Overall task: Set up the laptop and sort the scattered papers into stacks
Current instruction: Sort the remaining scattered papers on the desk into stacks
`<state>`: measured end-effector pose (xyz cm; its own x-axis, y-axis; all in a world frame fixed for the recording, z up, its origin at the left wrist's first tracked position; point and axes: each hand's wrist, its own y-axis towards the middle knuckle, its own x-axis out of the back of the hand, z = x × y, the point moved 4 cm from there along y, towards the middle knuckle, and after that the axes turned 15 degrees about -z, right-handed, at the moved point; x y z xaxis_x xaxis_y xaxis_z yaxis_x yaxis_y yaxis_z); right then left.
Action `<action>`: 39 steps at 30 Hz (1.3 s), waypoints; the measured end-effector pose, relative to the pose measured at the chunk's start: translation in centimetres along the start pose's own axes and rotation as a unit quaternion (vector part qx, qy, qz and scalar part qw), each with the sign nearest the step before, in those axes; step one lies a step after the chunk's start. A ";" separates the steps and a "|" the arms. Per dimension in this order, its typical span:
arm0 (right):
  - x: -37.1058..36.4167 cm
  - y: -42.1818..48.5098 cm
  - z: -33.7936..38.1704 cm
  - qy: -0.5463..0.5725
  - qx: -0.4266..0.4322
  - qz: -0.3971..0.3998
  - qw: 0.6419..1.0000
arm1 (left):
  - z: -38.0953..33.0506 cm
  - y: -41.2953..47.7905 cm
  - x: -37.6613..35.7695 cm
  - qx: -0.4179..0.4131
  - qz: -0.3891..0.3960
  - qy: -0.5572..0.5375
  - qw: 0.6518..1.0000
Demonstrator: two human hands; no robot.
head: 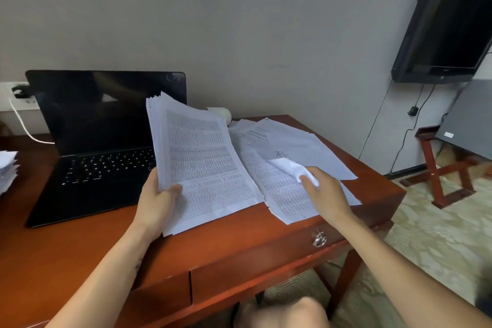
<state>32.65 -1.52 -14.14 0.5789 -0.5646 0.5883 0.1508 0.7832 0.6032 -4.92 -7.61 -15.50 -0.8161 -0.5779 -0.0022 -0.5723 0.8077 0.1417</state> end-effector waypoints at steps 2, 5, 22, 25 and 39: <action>0.6 -0.6 0.5 0.035 -0.001 0.059 0.998 | -0.2 -0.1 0.0 0.000 -0.004 -0.012 1.000; 0.7 -2.7 0.8 0.029 0.021 0.191 0.981 | 0.0 0.1 0.1 -0.004 -0.023 -0.002 1.000; 0.2 -2.8 1.4 -0.046 0.073 0.009 0.996 | -0.2 -0.3 0.2 -0.001 -0.001 0.006 1.000; 0.9 -2.5 1.3 0.079 -0.064 -0.095 0.990 | -0.3 -0.4 -0.1 0.014 0.008 -0.006 1.000; -6.3 -5.1 12.4 0.231 0.004 0.221 0.947 | -1.4 -0.9 -1.8 0.018 0.062 0.032 0.997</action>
<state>18.25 -5.16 -14.23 0.8737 -0.0061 0.4864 -0.1929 0.9136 0.3580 -2.81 -7.42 -14.26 -0.8748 -0.4782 0.0774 -0.4703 0.8767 0.1015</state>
